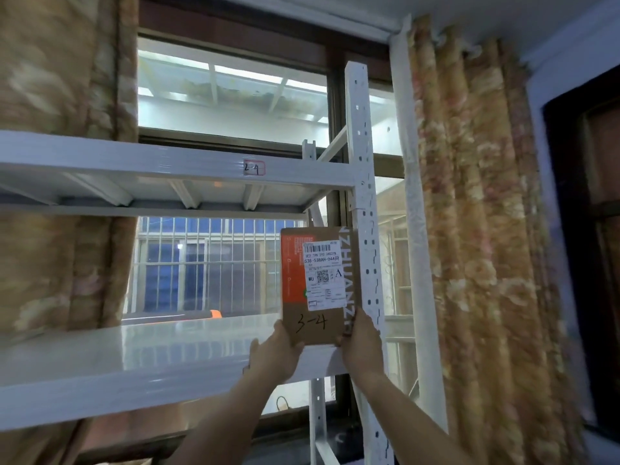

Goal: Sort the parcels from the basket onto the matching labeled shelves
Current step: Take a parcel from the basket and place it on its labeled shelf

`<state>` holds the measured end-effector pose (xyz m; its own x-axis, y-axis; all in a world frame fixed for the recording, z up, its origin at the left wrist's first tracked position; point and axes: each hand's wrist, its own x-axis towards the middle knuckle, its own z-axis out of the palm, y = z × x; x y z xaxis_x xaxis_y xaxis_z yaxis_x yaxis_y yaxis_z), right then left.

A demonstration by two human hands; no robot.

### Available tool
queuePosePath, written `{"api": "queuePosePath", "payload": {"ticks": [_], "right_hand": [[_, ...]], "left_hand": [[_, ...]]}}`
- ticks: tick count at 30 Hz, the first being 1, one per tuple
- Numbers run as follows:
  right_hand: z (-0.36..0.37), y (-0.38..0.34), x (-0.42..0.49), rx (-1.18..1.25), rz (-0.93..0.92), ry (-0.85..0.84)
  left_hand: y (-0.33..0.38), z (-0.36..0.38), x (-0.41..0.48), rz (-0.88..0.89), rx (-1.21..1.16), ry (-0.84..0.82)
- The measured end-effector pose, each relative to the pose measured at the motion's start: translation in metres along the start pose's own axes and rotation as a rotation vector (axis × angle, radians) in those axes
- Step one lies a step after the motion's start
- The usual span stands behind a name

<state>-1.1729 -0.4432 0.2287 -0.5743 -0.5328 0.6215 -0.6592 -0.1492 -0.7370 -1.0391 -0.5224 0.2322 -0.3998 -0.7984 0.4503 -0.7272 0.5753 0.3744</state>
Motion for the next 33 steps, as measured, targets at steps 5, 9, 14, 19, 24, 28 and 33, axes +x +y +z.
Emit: {"api": "queuePosePath", "payload": {"ticks": [5, 9, 14, 19, 24, 28, 33], "right_hand": [[-0.002, 0.002, -0.005, -0.068, -0.032, 0.031], [-0.013, -0.01, -0.011, -0.211, -0.225, 0.232], [-0.001, -0.069, -0.014, -0.34, -0.573, 0.062], [0.047, -0.152, -0.025, -0.375, -0.75, -0.458], [0.098, -0.219, -0.07, -0.273, -0.777, -0.779], [0.143, -0.262, -0.116, -0.228, -0.868, -0.906], [0.181, -0.311, -0.191, -0.164, -0.92, -1.047]], "left_hand": [[-0.001, 0.002, -0.001, 0.012, -0.022, 0.037], [-0.001, -0.011, -0.009, -0.019, 0.189, -0.021], [-0.029, -0.085, -0.022, -0.084, 0.332, 0.06], [-0.083, -0.187, -0.069, -0.203, 0.488, 0.152], [-0.135, -0.261, -0.147, -0.393, 0.595, 0.076], [-0.168, -0.299, -0.217, -0.572, 0.68, 0.066], [-0.207, -0.331, -0.302, -0.769, 0.716, 0.053]]}}
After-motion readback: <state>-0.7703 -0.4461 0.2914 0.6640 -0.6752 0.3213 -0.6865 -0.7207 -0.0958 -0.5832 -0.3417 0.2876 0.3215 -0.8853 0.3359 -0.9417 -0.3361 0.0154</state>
